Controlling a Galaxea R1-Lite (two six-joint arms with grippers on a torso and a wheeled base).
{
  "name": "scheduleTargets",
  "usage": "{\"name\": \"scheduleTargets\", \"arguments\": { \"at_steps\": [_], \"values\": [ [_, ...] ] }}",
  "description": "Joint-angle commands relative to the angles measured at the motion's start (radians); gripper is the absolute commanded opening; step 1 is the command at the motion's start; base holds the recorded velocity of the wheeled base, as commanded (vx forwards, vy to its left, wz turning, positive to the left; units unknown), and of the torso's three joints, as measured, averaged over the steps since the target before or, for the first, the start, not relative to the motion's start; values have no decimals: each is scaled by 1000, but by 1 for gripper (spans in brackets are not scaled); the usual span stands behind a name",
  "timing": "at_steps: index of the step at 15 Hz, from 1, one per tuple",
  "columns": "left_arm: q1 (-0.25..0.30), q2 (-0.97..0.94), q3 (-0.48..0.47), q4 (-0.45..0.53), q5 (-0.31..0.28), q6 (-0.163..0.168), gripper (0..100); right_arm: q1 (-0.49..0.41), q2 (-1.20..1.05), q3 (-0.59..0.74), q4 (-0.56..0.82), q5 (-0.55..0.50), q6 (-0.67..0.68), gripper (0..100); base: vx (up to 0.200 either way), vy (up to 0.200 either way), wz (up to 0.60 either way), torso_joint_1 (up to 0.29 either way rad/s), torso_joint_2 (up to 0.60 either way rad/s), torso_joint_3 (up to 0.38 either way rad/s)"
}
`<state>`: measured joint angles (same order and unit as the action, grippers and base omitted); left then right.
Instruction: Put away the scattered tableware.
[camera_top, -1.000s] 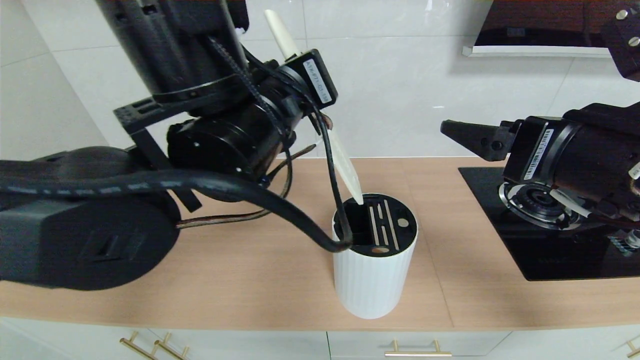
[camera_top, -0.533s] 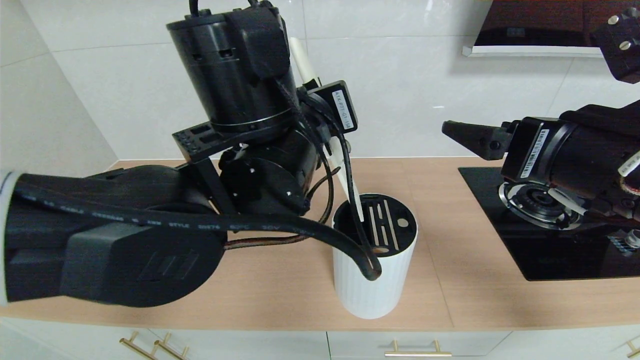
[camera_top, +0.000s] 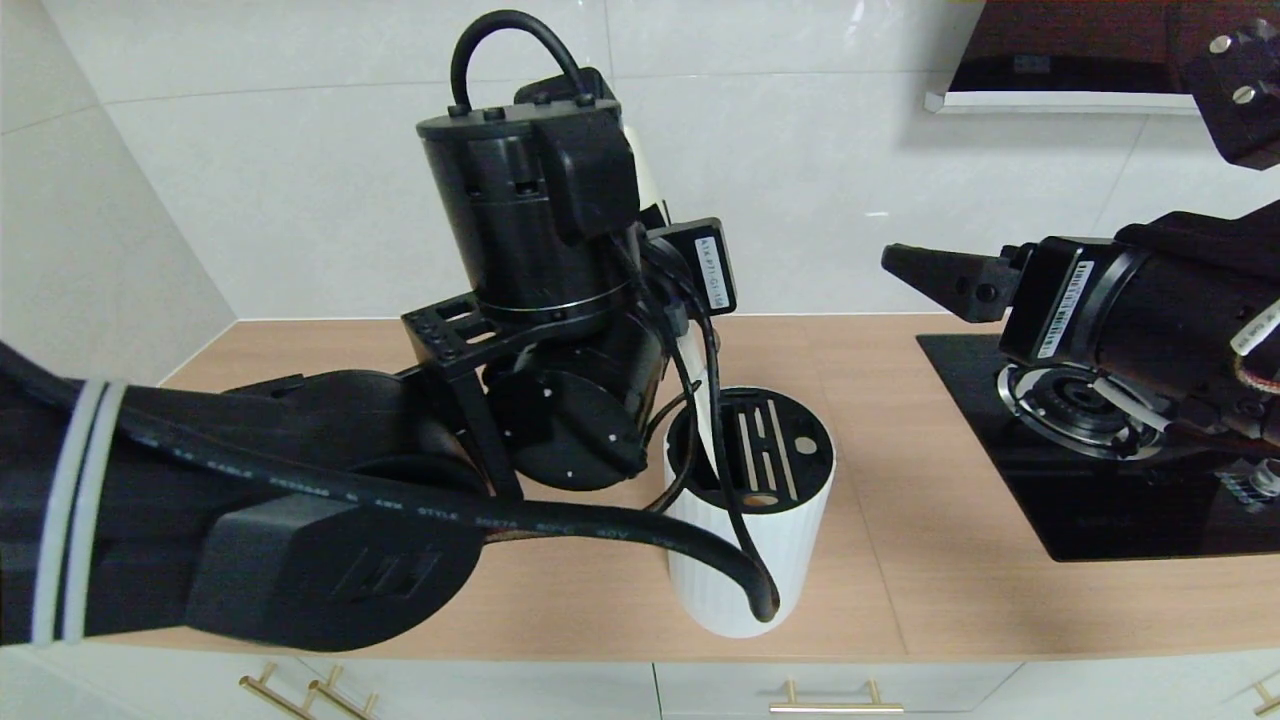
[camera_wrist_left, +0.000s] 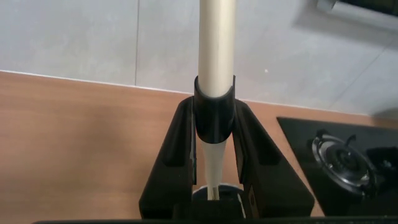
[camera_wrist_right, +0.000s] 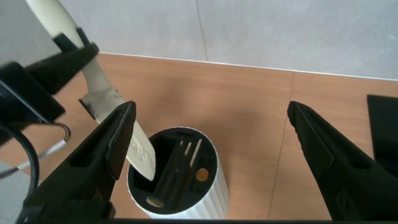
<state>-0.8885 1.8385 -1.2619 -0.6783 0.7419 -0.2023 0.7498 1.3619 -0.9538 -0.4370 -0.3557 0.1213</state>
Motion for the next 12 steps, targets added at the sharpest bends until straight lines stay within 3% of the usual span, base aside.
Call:
{"name": "scheduleTargets", "arguments": {
  "at_steps": [1,12],
  "values": [
    [-1,16,1,-1,1,0,0,0,5,1,0,0,0,100,0,0,0,0,0,0],
    [-35,130,15,-46,31,14,0,0,9,3,1,0,0,100,0,0,0,0,0,0]
  ]
}}
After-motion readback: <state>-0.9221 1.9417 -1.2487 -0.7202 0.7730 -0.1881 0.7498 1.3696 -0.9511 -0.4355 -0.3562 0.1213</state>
